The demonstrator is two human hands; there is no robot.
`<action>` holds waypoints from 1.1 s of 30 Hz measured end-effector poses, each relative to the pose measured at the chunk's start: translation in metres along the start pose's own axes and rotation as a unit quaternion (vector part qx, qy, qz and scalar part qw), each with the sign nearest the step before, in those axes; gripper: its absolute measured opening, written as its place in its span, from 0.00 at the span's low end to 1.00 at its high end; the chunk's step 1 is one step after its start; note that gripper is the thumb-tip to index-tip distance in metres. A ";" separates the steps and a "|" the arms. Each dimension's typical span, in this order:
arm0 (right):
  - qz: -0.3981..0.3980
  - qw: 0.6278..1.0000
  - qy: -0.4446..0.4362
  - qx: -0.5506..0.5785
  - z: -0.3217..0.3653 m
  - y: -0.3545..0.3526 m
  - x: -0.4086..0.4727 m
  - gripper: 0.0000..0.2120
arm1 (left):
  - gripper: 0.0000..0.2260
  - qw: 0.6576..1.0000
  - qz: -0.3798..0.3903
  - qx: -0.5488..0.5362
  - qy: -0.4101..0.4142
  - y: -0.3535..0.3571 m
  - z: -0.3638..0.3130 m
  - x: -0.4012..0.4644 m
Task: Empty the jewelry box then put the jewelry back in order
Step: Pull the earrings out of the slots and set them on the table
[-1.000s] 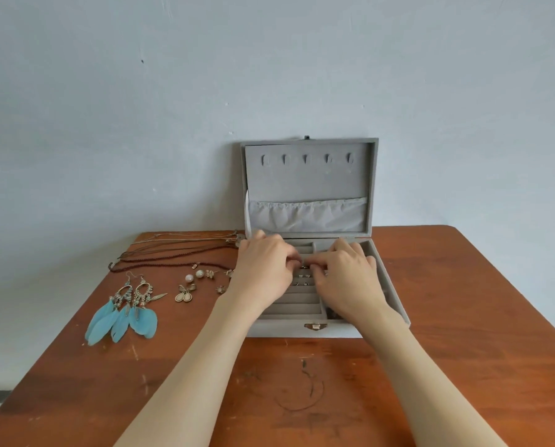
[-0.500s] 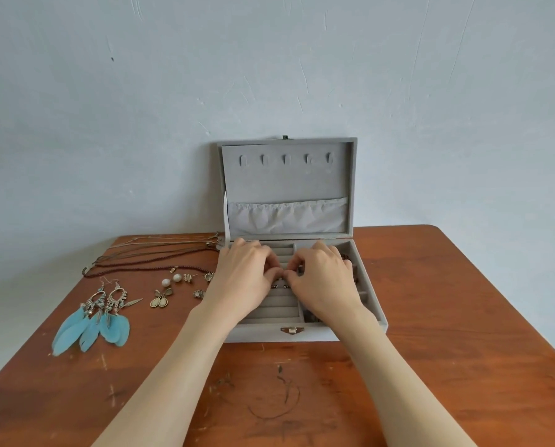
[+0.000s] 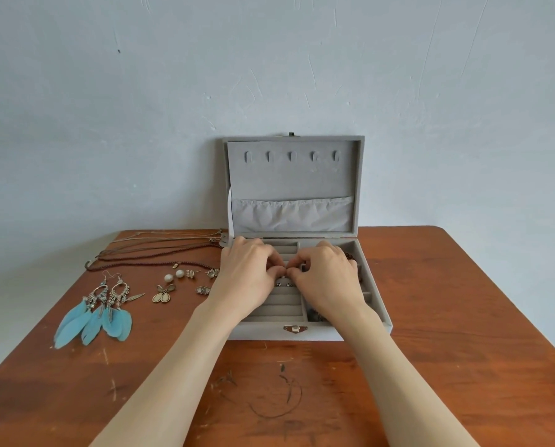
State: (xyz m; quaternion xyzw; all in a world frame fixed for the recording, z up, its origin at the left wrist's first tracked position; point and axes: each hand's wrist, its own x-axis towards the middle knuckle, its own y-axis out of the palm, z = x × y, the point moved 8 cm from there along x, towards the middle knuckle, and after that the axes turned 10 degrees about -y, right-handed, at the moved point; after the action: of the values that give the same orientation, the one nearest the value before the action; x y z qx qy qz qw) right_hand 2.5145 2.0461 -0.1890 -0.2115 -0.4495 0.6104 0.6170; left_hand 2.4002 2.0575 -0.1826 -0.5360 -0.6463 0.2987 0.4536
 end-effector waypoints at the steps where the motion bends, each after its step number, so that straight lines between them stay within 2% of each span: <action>1: -0.001 1.000 0.000 0.000 0.000 0.000 0.000 0.06 | 0.04 1.000 0.000 0.001 0.001 0.000 0.000 0.000; 4: -0.004 1.000 -0.005 -0.004 0.002 -0.001 0.000 0.06 | 0.03 1.000 -0.005 -0.014 0.003 -0.001 0.000 -0.001; 7: -0.008 1.000 -0.004 -0.005 0.001 -0.002 0.000 0.08 | 0.07 1.000 -0.005 -0.013 0.019 -0.002 -0.003 -0.002; 13: -0.049 0.997 0.026 0.056 -0.004 -0.012 0.000 0.08 | 0.05 0.999 -0.004 0.015 0.038 -0.003 -0.006 -0.002; 23: -0.019 0.997 0.033 0.060 -0.003 -0.006 -0.001 0.07 | 0.04 0.998 0.044 0.033 0.037 -0.001 -0.009 -0.002; 29: -0.010 0.999 0.023 0.043 -0.001 -0.005 -0.001 0.06 | 0.06 0.996 0.022 -0.041 0.070 -0.009 -0.014 -0.007; 33: -0.028 0.998 0.016 0.047 0.001 -0.008 -0.001 0.06 | 0.10 0.996 0.023 -0.045 0.069 -0.015 -0.010 -0.006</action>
State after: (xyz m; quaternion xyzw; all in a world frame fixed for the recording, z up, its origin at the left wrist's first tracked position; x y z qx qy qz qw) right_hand 2.5184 2.0435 -0.1823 -0.1791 -0.4160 0.6103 0.6499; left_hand 2.4032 2.0474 -0.1667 -0.5899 -0.6137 0.2423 0.4655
